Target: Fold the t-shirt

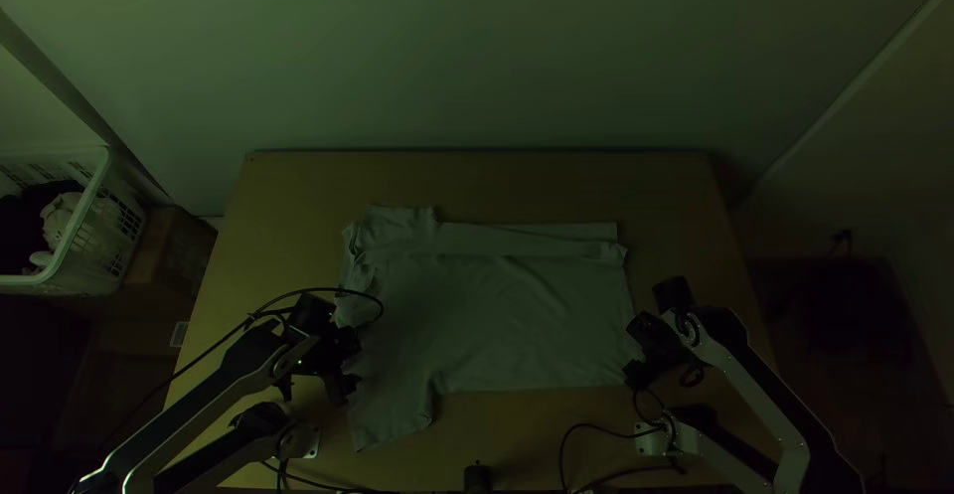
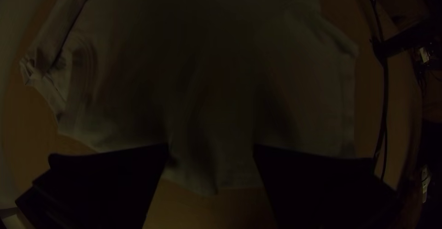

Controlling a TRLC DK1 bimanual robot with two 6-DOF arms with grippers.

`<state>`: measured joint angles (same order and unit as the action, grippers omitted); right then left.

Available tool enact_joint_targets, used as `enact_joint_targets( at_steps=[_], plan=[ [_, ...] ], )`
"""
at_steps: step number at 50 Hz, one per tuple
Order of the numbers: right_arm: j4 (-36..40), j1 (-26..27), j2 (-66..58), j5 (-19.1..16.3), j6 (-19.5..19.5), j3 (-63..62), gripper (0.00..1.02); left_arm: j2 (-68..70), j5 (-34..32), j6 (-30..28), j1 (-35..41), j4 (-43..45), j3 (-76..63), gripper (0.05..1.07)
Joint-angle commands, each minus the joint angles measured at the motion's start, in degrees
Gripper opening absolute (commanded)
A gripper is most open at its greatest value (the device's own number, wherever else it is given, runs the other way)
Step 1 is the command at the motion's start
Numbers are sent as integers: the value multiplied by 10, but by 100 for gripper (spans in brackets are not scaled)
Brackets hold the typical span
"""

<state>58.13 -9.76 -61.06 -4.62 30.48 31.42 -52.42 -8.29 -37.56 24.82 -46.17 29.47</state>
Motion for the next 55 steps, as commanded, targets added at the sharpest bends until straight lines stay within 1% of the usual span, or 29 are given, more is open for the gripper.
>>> enact_joint_targets(
  at_steps=[1,5,7,11,15,16,22,24,27,29,33,42,49,55],
  plan=[
    [3,-11,2,1,1,-16,66,1,3,-10,4,16,-24,77],
    [1,-14,2,1,0,-16,55,1,3,-8,3,34,-28,64],
    [0,-14,2,2,0,-16,54,1,3,-6,3,43,-28,61],
    [-1,-15,1,1,0,-18,53,2,4,-5,-1,51,-29,60],
    [-6,-25,2,1,0,-18,37,2,3,-3,-7,64,-29,38],
    [-7,-25,2,1,0,-18,34,4,3,-2,-9,65,-29,35],
    [-19,-37,-2,1,0,-22,17,7,2,-5,-11,67,-34,29],
    [-23,-45,-4,1,0,-27,12,7,-1,-8,-11,67,-36,24],
    [-27,-54,-4,1,0,-30,6,7,-8,-10,-12,71,-40,20],
    [-28,-58,-4,1,0,-31,2,7,-13,-10,-12,75,-41,16],
    [-28,-58,-4,1,0,-31,2,7,-27,-10,-15,79,-40,8],
    [-28,-51,3,1,0,-24,2,-7,-39,-10,-37,82,-30,8],
    [-25,-11,5,-5,6,9,2,-8,-81,-15,-87,77,5,8],
    [-25,2,-8,-10,14,28,2,-24,-94,-30,-122,79,35,8]
  ],
)
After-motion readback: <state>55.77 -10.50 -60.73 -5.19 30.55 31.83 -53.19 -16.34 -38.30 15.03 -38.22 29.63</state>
